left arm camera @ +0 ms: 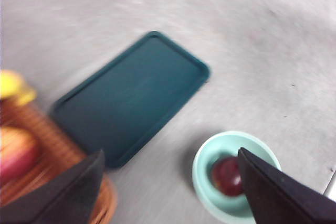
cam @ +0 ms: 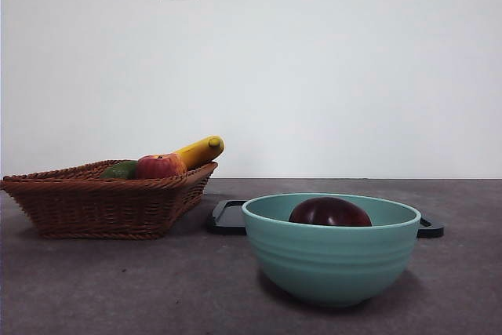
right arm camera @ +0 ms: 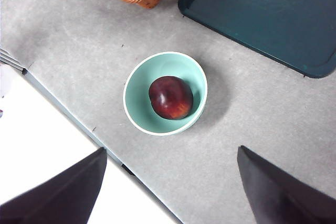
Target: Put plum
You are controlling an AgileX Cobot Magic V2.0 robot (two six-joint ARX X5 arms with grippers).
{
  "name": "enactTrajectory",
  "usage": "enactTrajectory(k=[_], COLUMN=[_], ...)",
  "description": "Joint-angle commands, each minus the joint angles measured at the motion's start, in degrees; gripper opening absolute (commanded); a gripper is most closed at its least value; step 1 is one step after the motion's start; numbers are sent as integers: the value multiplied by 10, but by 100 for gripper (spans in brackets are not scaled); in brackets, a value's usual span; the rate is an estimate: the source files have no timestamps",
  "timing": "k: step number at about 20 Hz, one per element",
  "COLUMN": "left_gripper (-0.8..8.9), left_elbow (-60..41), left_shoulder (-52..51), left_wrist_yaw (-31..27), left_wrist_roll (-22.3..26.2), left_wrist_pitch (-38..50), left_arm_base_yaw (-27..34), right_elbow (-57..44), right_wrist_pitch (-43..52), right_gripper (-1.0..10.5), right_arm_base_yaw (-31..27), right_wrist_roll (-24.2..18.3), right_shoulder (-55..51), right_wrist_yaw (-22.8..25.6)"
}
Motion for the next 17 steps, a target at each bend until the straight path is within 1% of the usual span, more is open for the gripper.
enactTrajectory(k=[1, 3, 5, 8, 12, 17], left_gripper=[410, 410, 410, 409, 405, 405], left_elbow=[8, -3, -34, -123, -224, -236], left_shoulder=[-37, -77, -115, -172, -219, -227], left_wrist_yaw=[38, 71, 95, 155, 239, 247], left_wrist_roll=[-3, -3, -4, -20, -41, -44], left_wrist_pitch=[-35, -63, -78, -78, -81, -92], left_arm_base_yaw=[27, 52, 63, 64, 61, 61], right_elbow=[10, 10, 10, 10, 10, 9], right_wrist_pitch=[4, 4, 7, 17, 21, 20], right_gripper=[398, 398, 398, 398, 398, 398], right_arm_base_yaw=[2, 2, 2, 3, 2, 3], right_wrist_roll=[6, 6, 7, 21, 26, 41], right_shoulder=[5, 5, 5, 5, 5, 22], right_wrist_yaw=[0, 0, 0, 0, 0, 0])
